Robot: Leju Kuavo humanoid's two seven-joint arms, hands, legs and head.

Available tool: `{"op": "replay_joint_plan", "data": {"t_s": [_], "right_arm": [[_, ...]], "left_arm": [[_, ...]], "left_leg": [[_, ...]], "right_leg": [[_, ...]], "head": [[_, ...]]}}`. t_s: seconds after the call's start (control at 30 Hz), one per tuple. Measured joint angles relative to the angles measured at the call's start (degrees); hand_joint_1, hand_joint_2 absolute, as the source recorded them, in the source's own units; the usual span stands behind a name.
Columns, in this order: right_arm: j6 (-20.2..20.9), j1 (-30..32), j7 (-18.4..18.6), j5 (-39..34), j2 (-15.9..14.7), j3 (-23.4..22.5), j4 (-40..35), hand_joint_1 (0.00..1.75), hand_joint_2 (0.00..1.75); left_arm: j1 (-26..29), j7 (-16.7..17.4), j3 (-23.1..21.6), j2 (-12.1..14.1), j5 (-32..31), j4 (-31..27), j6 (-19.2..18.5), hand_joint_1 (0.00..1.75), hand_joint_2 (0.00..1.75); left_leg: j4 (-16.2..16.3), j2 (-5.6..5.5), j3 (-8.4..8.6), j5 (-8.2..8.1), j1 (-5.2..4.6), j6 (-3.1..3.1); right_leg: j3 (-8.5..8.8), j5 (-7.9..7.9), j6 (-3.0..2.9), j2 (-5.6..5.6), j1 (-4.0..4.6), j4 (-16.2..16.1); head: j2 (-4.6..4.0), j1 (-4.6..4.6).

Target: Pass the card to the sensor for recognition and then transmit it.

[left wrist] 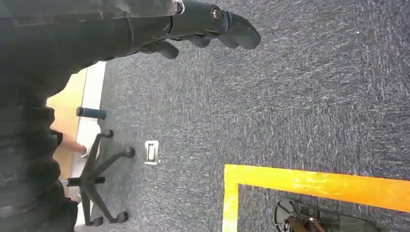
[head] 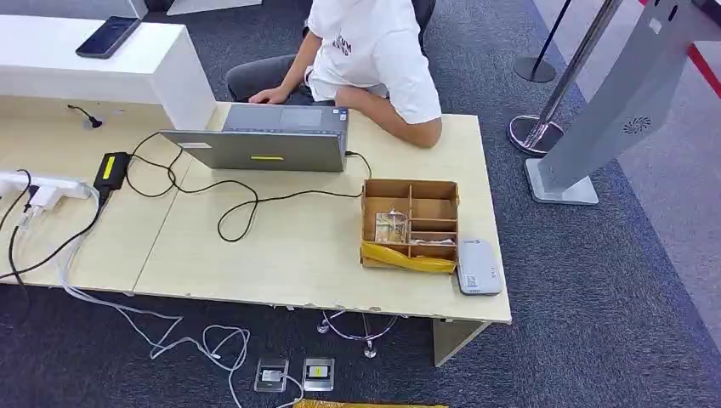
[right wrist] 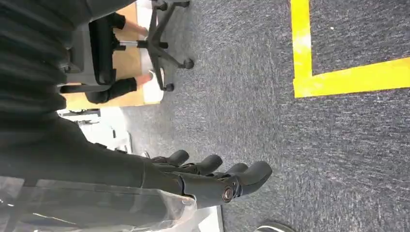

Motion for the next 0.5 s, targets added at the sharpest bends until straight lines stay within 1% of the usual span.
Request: {"op": "replay_joint_plan", "data": {"t_s": [0.27,0.5], "right_arm": [[-0.1,0.0,0.4,0.0,0.0,0.0,0.0,0.0,1.75],[-0.6,0.0,0.3,0.0,0.0,0.0,0.0,0.0,1.75]], "left_arm": [[0.0,0.0,-0.1,0.0,-0.7,0.0,-0.1,0.0,1.75],[-0.1,0.1,-1.2,0.0,-1.1,0.0,-0.2,0.0,1.75]], "left_leg": [[0.0,0.0,0.0,0.0,0.0,0.0],[0.0,0.0,0.0,0.0,0.0,0.0]], "right_leg": [[0.0,0.0,0.0,0.0,0.0,0.0],[0.0,0.0,0.0,0.0,0.0,0.0]], "head": [[0.02,-0.02],[0.02,0.0]]}}
